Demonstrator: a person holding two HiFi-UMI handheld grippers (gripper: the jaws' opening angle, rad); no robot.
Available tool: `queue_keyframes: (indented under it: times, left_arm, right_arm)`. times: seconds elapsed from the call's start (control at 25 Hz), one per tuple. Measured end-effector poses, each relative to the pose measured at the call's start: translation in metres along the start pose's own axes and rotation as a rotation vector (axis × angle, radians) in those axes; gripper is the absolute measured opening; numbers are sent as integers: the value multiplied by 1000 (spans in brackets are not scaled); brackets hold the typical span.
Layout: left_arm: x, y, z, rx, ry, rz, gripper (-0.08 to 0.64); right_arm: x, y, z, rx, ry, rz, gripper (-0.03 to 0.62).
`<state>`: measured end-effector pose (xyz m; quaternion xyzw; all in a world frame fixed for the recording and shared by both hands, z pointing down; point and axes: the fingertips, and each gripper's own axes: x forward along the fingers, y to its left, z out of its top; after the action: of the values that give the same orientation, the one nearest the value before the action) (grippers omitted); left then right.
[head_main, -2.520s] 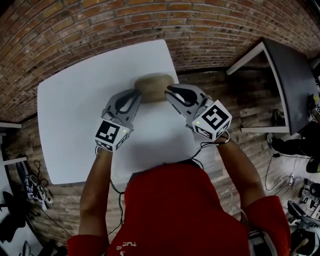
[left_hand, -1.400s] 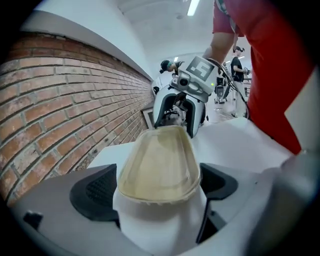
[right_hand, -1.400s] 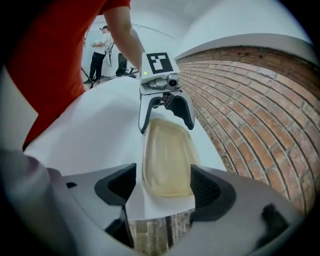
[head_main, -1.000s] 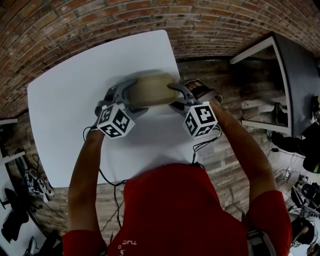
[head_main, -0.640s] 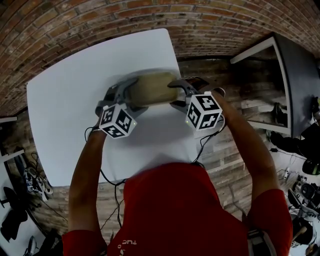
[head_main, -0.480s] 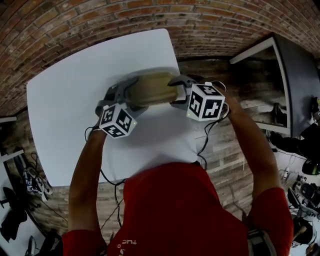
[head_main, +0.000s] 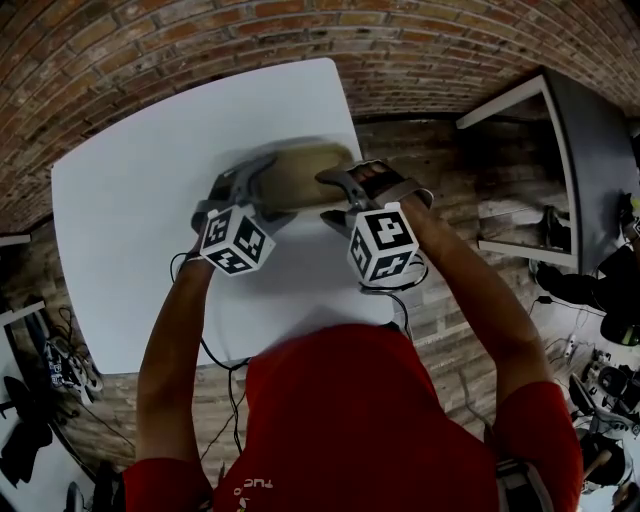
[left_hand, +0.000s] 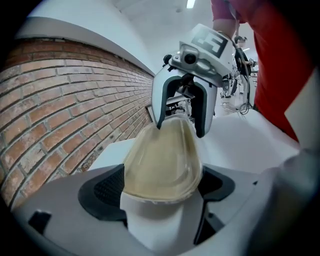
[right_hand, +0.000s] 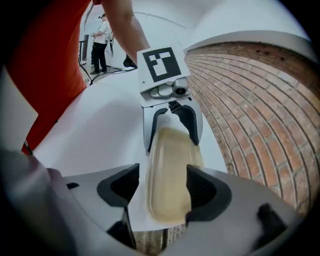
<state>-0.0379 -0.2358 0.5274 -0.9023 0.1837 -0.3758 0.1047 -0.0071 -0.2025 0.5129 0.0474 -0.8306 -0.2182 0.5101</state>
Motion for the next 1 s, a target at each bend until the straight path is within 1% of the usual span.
queue_keyframes:
  times: [0.12,0.2,0.32,0.52,0.6,0.68,0.72,0.76,0.8,0.92,1.0]
  left_arm:
    - [0,0,0,-1,-1,1,453]
    - [0,0,0,-2,0,3,453]
    - [0,-1,0,-2,-1,9,453]
    - [-1,0,-1,7,-8,10,453]
    - [-2,0,-1,6,-9,11,453]
    - [-2,-1,-1,5,-10,13,453]
    - [-2,-1,-1,4,-11,14,453]
    - [-2,-1,-1,2,-11,14,453]
    - [-2,-1,-1,1,-12,14,453]
    - [-3,0,-1,0,-13,13,453]
    - [-3,0,-2,1,-11,12,453]
  right_arm:
    - [15,-3,10,-43,42,-40,273]
    - [20,-5,8,-38,72,-30,273]
    - [19,-3,8,50,54,57,264]
    - [11,-6,14,212,0,251,234]
    - [6,-10,18,293,-29,329,204]
    - [-2,-13,21,365,-46,382,198]
    - [-4,-14,22,371,-45,384,199]
    - [-5,-13,23,351,-35,365,199]
    - [-4,-11,23,307,-18,328,199]
    - [4,-7,28,136,27,171,202]
    - [10,-5,38,101,17,109,202]
